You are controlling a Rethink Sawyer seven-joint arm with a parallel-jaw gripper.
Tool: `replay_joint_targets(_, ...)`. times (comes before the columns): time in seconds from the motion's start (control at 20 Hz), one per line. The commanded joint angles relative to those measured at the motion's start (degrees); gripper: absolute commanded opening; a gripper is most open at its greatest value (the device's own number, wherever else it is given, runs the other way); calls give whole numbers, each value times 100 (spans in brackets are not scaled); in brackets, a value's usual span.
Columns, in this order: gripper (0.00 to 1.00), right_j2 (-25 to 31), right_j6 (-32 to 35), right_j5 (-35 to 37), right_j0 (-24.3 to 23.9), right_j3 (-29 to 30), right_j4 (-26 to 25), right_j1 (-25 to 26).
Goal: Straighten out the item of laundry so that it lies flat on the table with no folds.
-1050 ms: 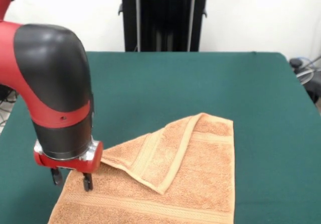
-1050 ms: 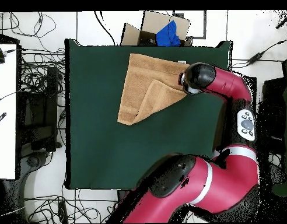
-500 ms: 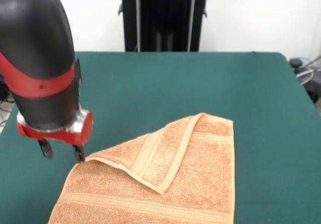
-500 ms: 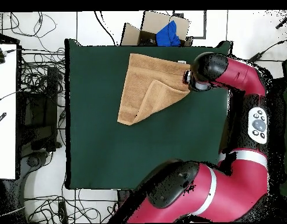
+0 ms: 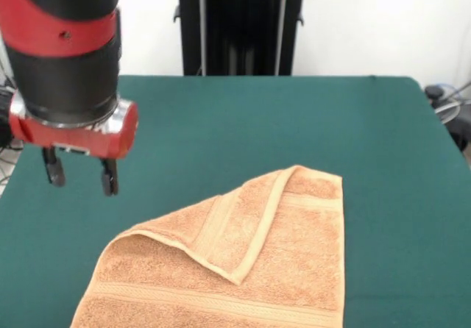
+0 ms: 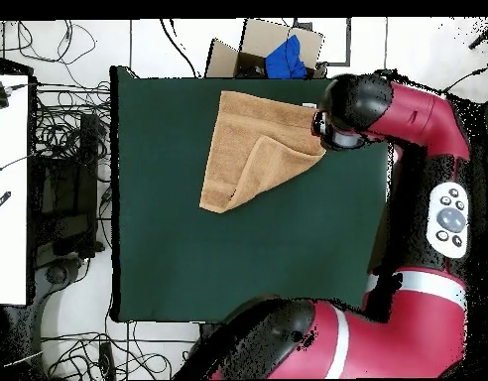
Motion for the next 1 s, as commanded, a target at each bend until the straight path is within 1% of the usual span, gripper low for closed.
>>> replay_joint_targets(0.05, 100, -437, 2350, 72, 478, 1225, 273, -263)
replay_joint_targets(0.1, 100, -493, 2414, 73, 525, 1251, 325, -262)
replay_joint_targets(0.25, 100, -550, 2334, -34, 627, 1413, 393, -299)
replay_joint_targets(0.35, 100, -358, 1752, -143, 534, 1549, 443, -324)
replay_joint_targets(0.45, 100, -34, 1216, -308, 343, 1827, 621, -377)
replay_joint_targets(0.65, 100, 463, 587, -626, 11, 2359, 1065, -487)
replay_joint_targets(0.75, 100, 681, 330, -748, -136, 2490, 1233, -475)
replay_joint_targets(0.9, 100, 851, 247, -779, -255, 2582, 1439, -474)
replay_joint_targets(0.95, 100, 868, 352, -780, -268, 2581, 1510, -452)
replay_joint_targets(1.0, 100, 764, 595, -766, -194, 2539, 1508, -446)
